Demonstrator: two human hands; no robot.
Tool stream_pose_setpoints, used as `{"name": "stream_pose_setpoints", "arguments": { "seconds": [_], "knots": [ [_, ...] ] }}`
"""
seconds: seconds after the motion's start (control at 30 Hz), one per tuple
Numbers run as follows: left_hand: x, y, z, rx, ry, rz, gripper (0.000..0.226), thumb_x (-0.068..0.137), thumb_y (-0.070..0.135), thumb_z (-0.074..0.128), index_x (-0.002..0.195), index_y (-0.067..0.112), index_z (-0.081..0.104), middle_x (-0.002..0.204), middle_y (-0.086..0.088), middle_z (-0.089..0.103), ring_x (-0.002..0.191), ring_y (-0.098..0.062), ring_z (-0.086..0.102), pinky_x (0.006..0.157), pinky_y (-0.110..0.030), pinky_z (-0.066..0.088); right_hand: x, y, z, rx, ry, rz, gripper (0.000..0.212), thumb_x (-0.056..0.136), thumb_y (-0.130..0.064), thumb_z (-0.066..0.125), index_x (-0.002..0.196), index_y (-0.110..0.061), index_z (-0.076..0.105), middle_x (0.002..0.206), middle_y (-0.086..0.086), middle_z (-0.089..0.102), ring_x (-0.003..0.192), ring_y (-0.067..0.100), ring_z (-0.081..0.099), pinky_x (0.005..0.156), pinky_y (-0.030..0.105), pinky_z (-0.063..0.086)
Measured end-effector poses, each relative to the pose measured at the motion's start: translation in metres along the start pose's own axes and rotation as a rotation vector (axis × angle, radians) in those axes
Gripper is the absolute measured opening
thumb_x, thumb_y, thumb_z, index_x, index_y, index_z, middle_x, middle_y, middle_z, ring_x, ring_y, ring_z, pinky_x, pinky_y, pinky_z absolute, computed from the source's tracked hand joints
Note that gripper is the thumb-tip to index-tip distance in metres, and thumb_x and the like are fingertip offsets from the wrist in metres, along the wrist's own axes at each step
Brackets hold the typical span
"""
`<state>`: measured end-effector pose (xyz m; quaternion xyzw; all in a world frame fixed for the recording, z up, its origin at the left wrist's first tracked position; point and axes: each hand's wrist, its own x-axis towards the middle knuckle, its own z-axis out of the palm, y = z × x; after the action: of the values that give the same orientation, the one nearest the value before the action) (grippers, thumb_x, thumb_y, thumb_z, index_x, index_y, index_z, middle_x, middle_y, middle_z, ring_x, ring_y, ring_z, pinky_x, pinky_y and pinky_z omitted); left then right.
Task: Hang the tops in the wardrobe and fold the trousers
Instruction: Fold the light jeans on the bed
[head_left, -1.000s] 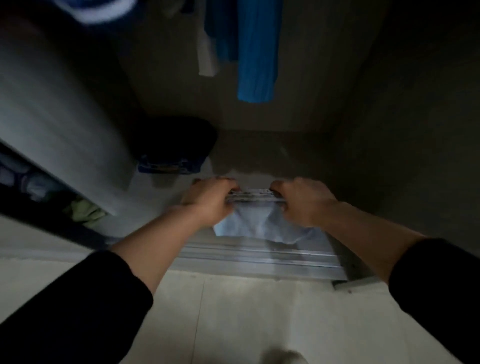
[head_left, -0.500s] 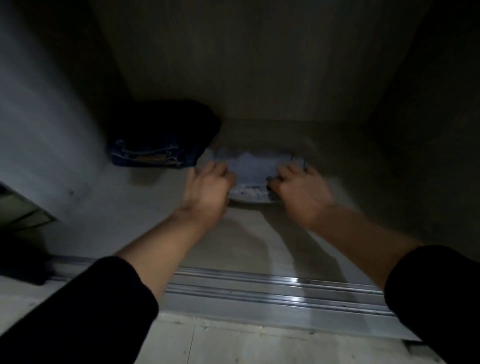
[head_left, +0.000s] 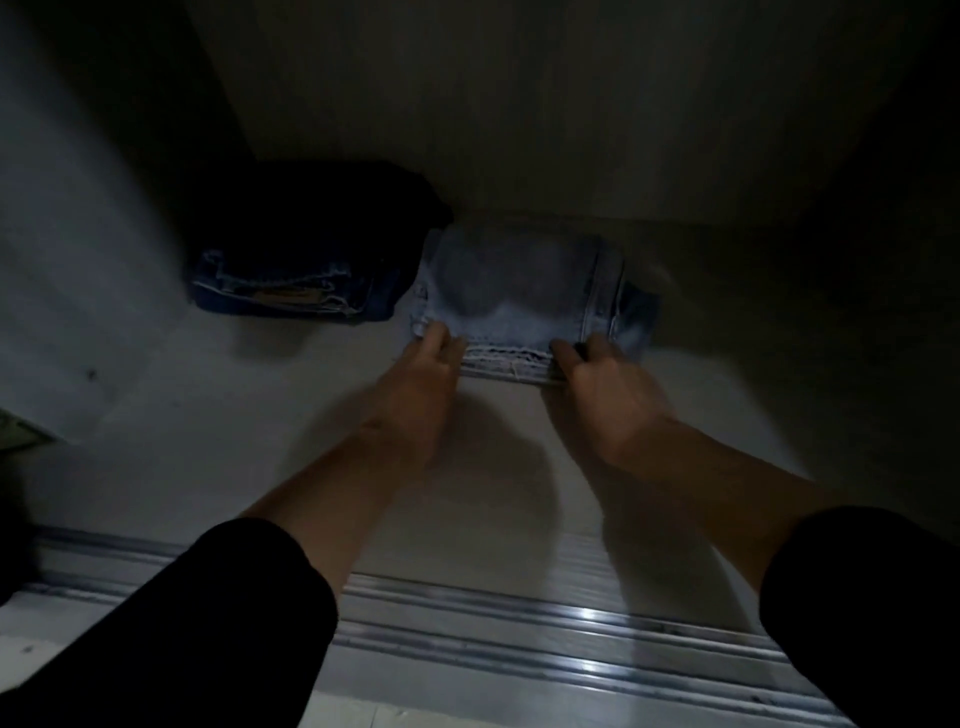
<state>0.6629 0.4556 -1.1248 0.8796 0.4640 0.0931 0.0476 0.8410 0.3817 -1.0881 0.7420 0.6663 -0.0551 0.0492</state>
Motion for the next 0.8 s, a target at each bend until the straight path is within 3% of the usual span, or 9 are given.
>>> {"name": "stream_pose_setpoints", "arguments": {
  "seconds": [0.1, 0.23, 0.43, 0.57, 0.7, 0.8],
  "knots": [
    [0.013, -0.005, 0.01, -0.038, 0.001, -0.036, 0.058, 0.094, -0.001, 0.045, 0.148, 0.009, 0.026, 0.149, -0.015, 0.023, 0.127, -0.033, 0.04, 0.101, -0.037, 0.041, 0.018, 0.007, 0.005, 0.018, 0.036, -0.001, 0.064, 0.096, -0.005, 0.046, 0.151, -0.012, 0.015, 0.146, 0.021, 0.027, 0.132, 0.036, 0.033, 0.097, 0.039, 0.04],
    [0.028, -0.011, 0.015, -0.062, 0.021, -0.033, 0.058, 0.097, 0.014, 0.045, 0.15, 0.013, 0.022, 0.154, -0.013, 0.016, 0.126, -0.036, 0.041, 0.102, -0.039, 0.039, 0.04, 0.016, 0.011, 0.122, 0.113, -0.007, 0.051, 0.101, -0.022, 0.042, 0.148, -0.012, 0.026, 0.143, 0.017, 0.032, 0.13, 0.033, 0.034, 0.102, 0.038, 0.037],
    [0.049, -0.016, 0.013, -0.019, -0.041, -0.071, 0.063, 0.099, 0.032, 0.038, 0.153, 0.016, 0.01, 0.159, -0.012, 0.0, 0.139, -0.035, 0.023, 0.112, -0.036, 0.024, 0.066, 0.026, 0.02, 0.169, 0.164, -0.055, 0.05, 0.098, -0.023, 0.045, 0.144, -0.005, 0.033, 0.135, 0.019, 0.04, 0.123, 0.036, 0.04, 0.099, 0.04, 0.04],
    [0.058, -0.013, 0.007, -0.029, -0.133, -0.143, 0.066, 0.099, 0.04, 0.035, 0.153, 0.018, 0.004, 0.159, -0.009, -0.009, 0.142, -0.033, 0.018, 0.113, -0.037, 0.023, 0.068, 0.029, 0.022, 0.211, 0.137, -0.077, 0.057, 0.097, -0.021, 0.045, 0.147, -0.003, 0.028, 0.134, 0.02, 0.039, 0.12, 0.038, 0.041, 0.099, 0.039, 0.041],
    [0.042, -0.002, 0.005, -0.151, -0.246, -0.188, 0.072, 0.099, 0.047, 0.035, 0.152, 0.018, -0.004, 0.159, -0.001, -0.014, 0.146, -0.024, 0.006, 0.116, -0.033, 0.015, 0.051, 0.028, 0.019, 0.312, 0.023, -0.05, 0.065, 0.097, -0.024, 0.047, 0.152, -0.009, 0.016, 0.143, 0.016, 0.03, 0.129, 0.037, 0.035, 0.105, 0.034, 0.032],
    [0.012, 0.008, -0.001, -0.185, -0.25, -0.183, 0.067, 0.1, 0.042, 0.033, 0.153, 0.015, 0.002, 0.16, -0.001, -0.006, 0.146, -0.021, 0.011, 0.114, -0.029, 0.016, 0.02, 0.025, 0.01, 0.423, 0.004, -0.031, 0.061, 0.097, -0.028, 0.05, 0.148, -0.007, 0.026, 0.146, 0.013, 0.031, 0.132, 0.033, 0.035, 0.108, 0.031, 0.029]
  ]
}}
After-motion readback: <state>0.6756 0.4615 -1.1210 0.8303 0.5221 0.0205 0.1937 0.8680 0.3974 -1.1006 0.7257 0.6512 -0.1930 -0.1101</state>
